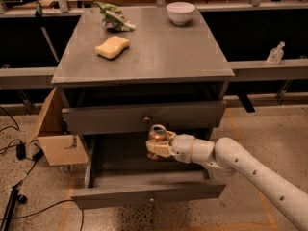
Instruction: Place orange can into middle drawer
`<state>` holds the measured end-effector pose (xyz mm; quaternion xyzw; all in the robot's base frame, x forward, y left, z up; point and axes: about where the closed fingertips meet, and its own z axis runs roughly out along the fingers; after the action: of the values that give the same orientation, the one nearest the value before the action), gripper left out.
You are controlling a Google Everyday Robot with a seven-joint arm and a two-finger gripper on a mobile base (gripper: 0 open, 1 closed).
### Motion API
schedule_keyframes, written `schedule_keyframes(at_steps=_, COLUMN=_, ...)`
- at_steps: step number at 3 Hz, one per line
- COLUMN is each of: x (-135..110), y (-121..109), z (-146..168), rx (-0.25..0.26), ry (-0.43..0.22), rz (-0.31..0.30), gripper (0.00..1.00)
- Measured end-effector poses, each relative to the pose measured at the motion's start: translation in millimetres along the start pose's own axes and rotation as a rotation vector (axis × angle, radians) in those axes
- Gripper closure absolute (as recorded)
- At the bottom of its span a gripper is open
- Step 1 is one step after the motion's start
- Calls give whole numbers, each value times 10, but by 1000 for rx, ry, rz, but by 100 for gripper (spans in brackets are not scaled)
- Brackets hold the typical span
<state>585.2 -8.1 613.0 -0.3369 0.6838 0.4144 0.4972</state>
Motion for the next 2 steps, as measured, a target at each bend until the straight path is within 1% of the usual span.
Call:
schedule_keyframes(at_steps=1, x=482, y=-17, z=342, rx=-141, ry=45, rz=-69, gripper=100)
schedule_keyframes(at_steps=2, x=886, y=-133, z=616, rx=-220, ry=93, rz=-141, gripper=100)
